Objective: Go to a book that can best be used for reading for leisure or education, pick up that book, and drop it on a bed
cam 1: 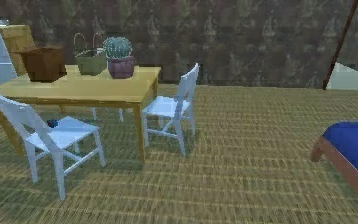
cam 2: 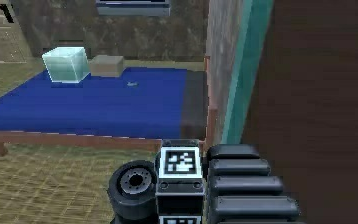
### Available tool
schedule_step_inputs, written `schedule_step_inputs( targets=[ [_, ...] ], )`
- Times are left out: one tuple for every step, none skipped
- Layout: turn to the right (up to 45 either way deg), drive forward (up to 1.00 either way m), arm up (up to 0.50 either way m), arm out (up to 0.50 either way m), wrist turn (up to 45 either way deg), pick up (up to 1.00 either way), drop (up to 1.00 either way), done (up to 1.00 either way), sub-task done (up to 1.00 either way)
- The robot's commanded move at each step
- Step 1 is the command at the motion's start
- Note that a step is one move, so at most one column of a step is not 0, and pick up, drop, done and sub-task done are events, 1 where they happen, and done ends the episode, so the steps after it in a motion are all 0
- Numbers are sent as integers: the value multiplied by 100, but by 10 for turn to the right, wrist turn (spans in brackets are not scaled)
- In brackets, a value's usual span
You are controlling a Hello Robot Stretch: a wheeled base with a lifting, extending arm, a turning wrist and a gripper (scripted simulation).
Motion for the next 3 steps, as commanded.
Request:
schedule_step_inputs(
  targets=[
    [450, 0, 0, 0, 0, 0, 0, 0, 0],
    [210, 0, 0, 0, 0, 0, 0, 0, 0],
    [0, 35, 0, 0, 0, 0, 0, 0, 0]
  ],
)
